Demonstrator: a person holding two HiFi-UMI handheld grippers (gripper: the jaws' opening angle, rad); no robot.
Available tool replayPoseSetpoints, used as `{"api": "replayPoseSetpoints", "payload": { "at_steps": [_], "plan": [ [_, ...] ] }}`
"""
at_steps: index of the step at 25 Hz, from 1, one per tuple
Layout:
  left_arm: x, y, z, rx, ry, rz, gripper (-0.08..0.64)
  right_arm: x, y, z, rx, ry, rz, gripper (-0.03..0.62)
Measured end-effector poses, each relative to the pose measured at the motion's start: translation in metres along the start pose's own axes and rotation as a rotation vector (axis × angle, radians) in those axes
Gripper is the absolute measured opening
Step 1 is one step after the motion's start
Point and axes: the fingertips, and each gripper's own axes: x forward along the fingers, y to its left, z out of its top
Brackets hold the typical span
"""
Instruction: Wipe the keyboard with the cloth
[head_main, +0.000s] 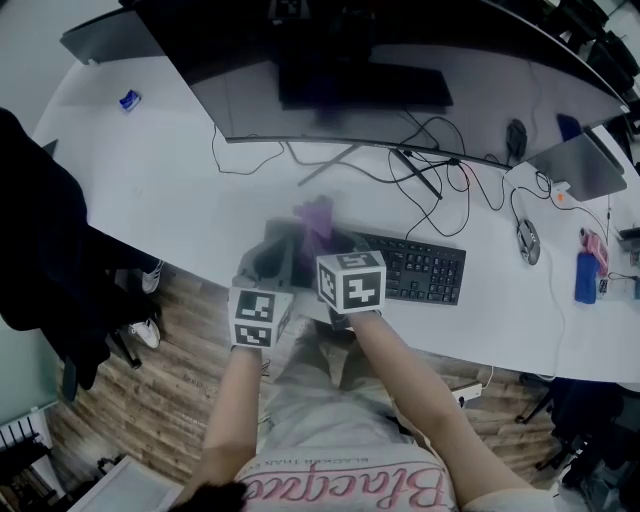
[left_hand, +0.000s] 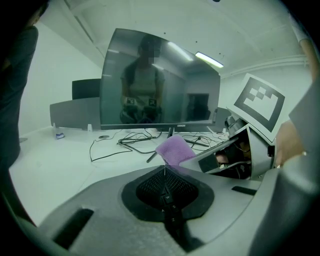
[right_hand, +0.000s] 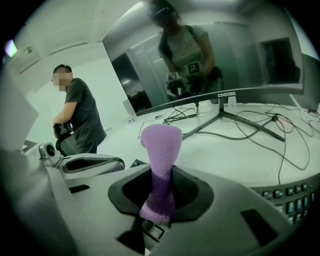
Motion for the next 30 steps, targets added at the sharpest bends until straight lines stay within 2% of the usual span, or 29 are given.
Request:
{"api": "replayPoseSetpoints", "payload": {
  "at_steps": [16,30],
  "plan": [
    [0.019,-0.057,0.010,0.030,0.003,-0.030,0.008,-0.039,-0.058,-0.007,0.027,-0.019,-0.040,0.087],
    [0.036,-0.114,0.016,0.044,0.014,-0.046,0.008,-0.077,-0.110,-0.015,0.004,-0.023,-0.055,0.087]
  ]
}}
